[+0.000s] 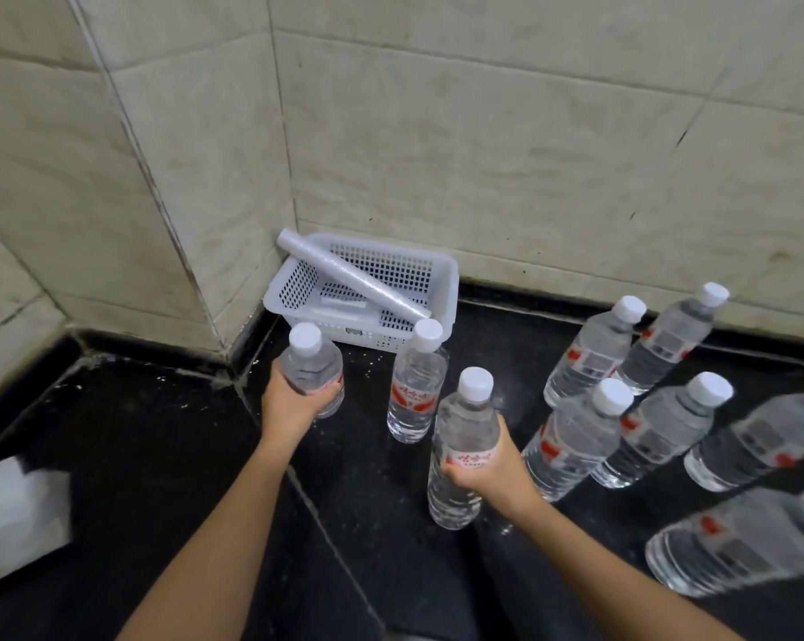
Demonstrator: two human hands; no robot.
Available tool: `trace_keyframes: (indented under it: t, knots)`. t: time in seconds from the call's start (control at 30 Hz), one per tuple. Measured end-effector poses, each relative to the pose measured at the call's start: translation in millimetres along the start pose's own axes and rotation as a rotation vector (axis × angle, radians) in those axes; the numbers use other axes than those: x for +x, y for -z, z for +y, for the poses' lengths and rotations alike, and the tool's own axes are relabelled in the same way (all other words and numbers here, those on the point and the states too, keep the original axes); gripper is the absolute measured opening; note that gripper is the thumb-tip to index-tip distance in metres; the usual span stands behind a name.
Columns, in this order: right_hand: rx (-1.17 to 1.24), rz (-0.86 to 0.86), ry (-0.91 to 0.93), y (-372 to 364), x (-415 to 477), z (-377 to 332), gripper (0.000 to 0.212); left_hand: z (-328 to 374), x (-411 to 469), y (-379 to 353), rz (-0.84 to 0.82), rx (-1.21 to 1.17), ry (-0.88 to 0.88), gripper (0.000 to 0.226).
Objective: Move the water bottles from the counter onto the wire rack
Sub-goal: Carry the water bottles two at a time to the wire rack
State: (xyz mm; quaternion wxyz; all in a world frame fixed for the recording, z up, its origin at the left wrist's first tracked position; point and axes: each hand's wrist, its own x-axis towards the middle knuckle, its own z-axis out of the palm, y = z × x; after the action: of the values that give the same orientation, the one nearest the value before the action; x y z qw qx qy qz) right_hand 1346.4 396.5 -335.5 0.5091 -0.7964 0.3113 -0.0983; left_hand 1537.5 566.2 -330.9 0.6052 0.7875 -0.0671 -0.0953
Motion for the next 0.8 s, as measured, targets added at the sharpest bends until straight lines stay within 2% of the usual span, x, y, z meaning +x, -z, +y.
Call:
trace_keyframes:
  t: [0.23,0.53,0.63,0.8]
  knots:
    - [0.008,-0.029,-0.032,2,-18,-4,0.073,-9,-41,10,-0.117,0.026,-0.016,0.077]
    - [0.048,-0.057,0.017,28,-96,10,0.073,4,-137,-5,-0.172,-0.017,0.024,0.073]
    - [0.057,-0.061,0.010,53,-135,24,0.066,15,-184,-18,-0.239,-0.046,0.029,0.063]
    - [0.057,0.025,-0.019,108,-202,57,0.085,33,-265,-57,-0.424,-0.104,0.024,0.058]
